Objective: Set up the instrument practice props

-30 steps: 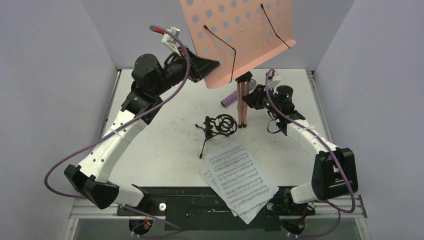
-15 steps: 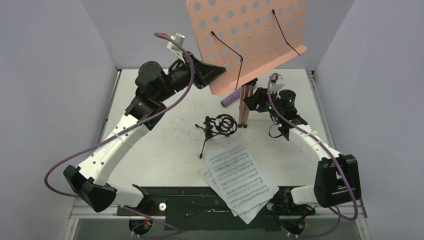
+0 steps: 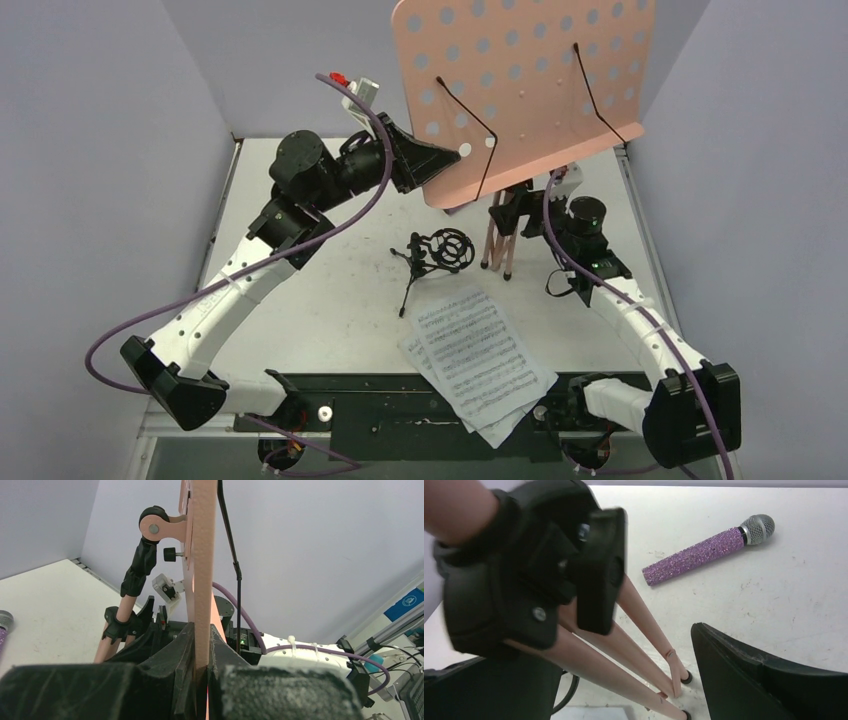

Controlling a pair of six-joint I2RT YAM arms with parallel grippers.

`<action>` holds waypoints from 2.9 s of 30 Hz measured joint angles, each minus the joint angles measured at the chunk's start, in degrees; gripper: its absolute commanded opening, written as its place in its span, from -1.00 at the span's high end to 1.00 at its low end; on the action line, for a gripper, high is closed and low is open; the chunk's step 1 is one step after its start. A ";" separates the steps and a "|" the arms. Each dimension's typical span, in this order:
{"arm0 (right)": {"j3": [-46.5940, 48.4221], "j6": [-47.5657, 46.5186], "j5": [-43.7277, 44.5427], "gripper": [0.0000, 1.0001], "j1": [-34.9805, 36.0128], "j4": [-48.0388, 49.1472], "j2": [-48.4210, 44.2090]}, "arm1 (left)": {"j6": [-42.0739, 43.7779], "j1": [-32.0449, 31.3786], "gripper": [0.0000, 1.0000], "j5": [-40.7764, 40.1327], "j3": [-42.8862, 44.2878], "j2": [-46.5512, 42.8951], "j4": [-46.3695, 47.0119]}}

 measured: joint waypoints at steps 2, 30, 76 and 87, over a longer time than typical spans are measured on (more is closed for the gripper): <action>-0.74 -0.48 0.00 -1.00 0.33 0.39 -1.95 | -0.28 -0.13 1.00 -0.07 0.00 -0.17 -0.09; -2.21 -5.14 1.88 -0.95 1.92 3.48 -15.45 | -6.88 -1.66 1.00 -2.51 0.00 -0.28 -2.82; 1.92 -6.43 2.71 0.89 4.59 8.33 -12.17 | -2.86 -5.68 -0.93 -1.03 -3.89 -7.08 4.94; 4.00 -6.25 5.35 0.89 4.48 4.44 -12.09 | 3.26 -5.33 -0.93 -7.80 -24.13 -20.96 8.15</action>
